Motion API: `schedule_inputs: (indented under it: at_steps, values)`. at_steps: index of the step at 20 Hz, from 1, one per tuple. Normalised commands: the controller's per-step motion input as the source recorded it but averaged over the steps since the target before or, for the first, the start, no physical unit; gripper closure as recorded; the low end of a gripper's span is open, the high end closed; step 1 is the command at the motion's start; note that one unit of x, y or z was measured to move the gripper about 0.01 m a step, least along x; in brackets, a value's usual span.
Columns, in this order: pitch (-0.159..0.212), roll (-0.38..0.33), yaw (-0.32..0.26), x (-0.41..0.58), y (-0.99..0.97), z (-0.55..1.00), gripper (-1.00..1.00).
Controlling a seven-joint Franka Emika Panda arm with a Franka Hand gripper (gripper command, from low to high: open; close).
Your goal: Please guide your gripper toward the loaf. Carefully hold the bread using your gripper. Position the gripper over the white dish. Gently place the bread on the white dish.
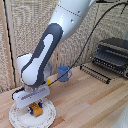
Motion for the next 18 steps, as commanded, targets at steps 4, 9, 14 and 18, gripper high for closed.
schedule_inputs:
  at_steps: [4, 9, 14, 18]
  values:
    - [-0.064, 0.0, 0.006, 0.0, 0.12, 0.02, -1.0]
    - [-0.001, 0.0, 0.02, -0.011, 0.1, 0.07, -1.0]
    - [0.007, 0.016, 0.012, 0.013, 0.0, 0.47, -1.0]
    - [0.031, 0.019, 0.002, 0.129, 0.01, 0.84, -1.0]
